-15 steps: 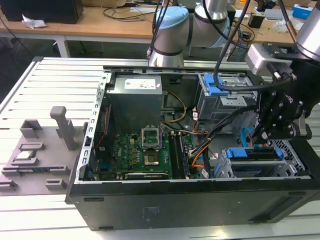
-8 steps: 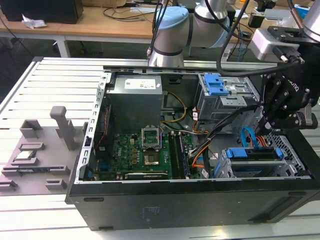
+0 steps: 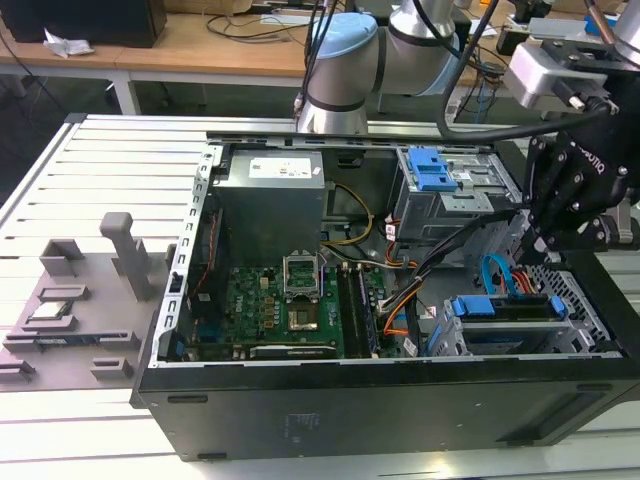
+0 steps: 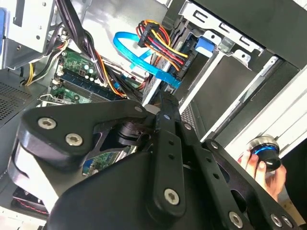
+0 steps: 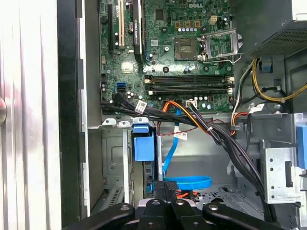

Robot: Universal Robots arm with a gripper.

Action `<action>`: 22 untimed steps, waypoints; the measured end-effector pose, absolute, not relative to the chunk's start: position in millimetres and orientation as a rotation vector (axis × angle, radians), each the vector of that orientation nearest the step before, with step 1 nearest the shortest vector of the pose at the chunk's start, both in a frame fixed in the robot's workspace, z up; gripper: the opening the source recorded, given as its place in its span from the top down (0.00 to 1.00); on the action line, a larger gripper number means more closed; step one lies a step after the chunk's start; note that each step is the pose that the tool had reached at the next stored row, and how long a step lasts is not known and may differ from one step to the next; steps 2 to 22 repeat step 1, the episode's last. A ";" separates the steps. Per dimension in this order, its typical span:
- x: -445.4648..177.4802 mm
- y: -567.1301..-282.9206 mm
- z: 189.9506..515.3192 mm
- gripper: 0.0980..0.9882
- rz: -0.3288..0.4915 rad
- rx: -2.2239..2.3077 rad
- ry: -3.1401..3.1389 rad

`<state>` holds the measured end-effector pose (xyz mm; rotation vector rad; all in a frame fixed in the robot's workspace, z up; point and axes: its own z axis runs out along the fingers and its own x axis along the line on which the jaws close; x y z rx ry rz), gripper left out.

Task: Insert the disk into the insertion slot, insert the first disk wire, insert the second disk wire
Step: 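Insert the second disk wire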

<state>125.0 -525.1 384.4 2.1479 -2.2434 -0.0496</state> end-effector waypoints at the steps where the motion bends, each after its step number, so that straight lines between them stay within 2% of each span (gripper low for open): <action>1: 125.0 -525.1 384.5 0.99 -0.050 2.148 -2.243; 22: 125.0 -525.1 384.5 0.99 -0.050 2.148 -2.243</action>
